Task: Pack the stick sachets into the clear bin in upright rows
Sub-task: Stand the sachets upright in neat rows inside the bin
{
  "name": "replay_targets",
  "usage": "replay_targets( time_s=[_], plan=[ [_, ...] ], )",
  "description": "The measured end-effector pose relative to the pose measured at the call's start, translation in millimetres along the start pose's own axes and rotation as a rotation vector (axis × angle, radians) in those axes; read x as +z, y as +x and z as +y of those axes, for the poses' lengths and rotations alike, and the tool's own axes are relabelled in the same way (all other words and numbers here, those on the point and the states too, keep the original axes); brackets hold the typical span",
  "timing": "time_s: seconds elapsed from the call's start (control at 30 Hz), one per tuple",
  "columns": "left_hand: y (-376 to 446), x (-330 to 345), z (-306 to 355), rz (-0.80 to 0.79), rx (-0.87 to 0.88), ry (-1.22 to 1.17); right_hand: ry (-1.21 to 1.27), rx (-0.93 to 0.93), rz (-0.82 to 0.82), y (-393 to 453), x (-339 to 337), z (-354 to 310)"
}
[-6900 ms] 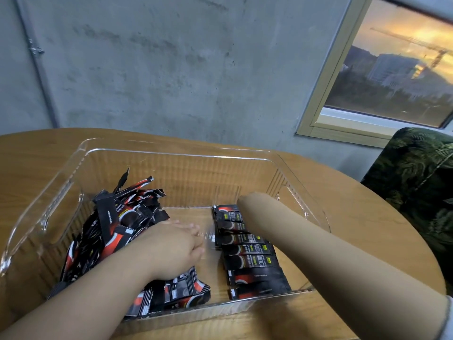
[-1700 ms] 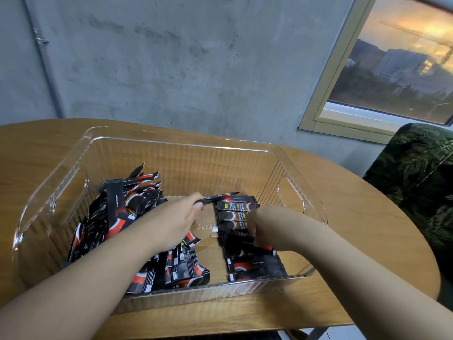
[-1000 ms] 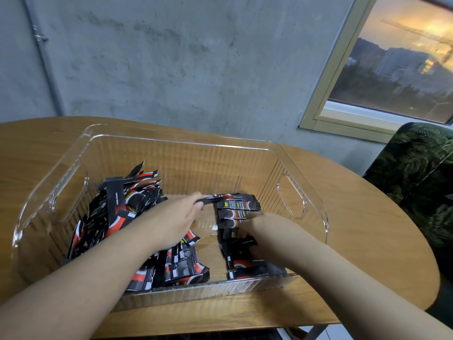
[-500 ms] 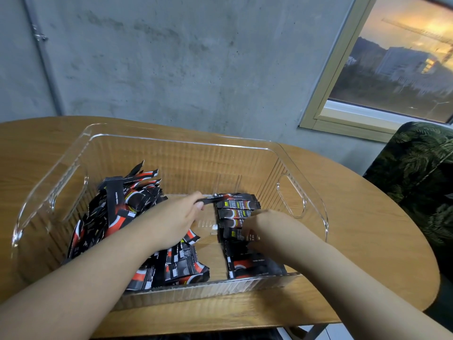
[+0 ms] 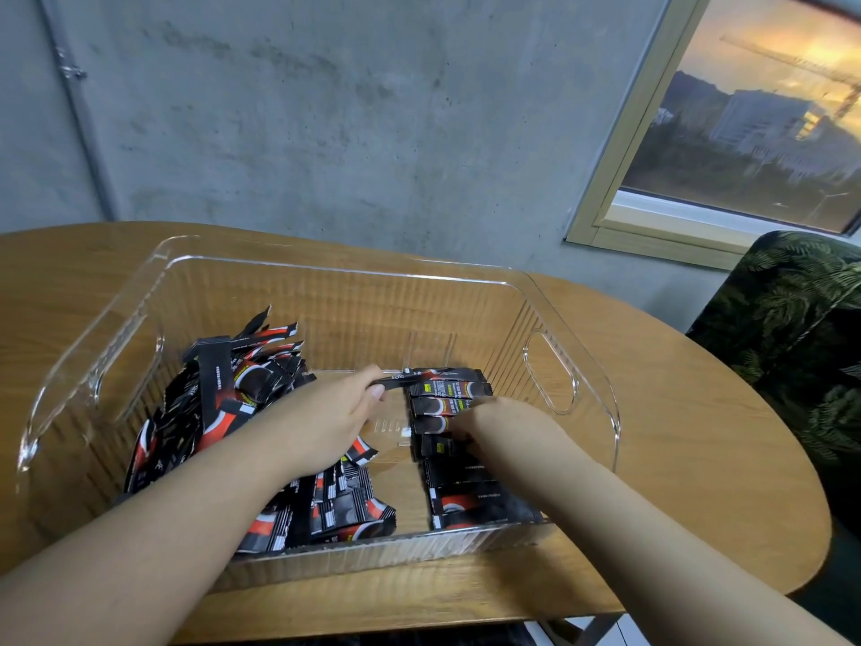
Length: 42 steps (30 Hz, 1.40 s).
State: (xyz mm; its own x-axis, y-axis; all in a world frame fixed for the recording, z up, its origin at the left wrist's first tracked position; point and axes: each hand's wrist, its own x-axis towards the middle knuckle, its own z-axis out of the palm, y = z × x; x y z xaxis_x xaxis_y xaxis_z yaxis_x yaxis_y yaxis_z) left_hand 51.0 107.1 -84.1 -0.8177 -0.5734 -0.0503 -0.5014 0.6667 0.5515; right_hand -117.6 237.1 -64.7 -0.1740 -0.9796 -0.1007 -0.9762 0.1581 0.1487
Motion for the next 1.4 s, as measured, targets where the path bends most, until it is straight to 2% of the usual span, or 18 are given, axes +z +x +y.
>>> replay_targets(
  time_s=[0.2,0.33,0.43,0.57,0.73,0.83,0.9,1.03,1.17,1.4],
  plan=[
    [1,1,1,0.001,0.002,0.016,-0.023,0.060,0.081,-5,-6,-2],
    [4,1,-1,0.007,0.029,0.023,0.124,0.108,0.251,-5,-18,-2],
    [4,4,-4,0.034,0.050,0.026,0.090,0.082,0.303,1,-25,-5],
    [5,3,-2,0.025,0.070,0.015,0.106,-0.004,0.233,13,-30,-13],
    [1,0,5,0.033,0.101,0.033,0.354,-0.107,0.043,18,-28,-15],
    [1,1,5,-0.011,0.033,0.100,0.361,-0.084,-0.038,12,-33,-7],
    [1,0,8,-0.037,-0.022,0.201,0.310,-0.029,-0.083,7,-37,0],
    [0,-1,13,-0.101,0.065,0.352,0.079,0.002,-0.154,-6,-41,7],
    [-1,1,12,-0.198,0.101,0.432,-0.142,-0.043,-0.197,-13,-38,7],
    [-2,3,13,-0.238,0.156,0.487,-0.147,-0.133,-0.187,-20,-25,1]
  ],
)
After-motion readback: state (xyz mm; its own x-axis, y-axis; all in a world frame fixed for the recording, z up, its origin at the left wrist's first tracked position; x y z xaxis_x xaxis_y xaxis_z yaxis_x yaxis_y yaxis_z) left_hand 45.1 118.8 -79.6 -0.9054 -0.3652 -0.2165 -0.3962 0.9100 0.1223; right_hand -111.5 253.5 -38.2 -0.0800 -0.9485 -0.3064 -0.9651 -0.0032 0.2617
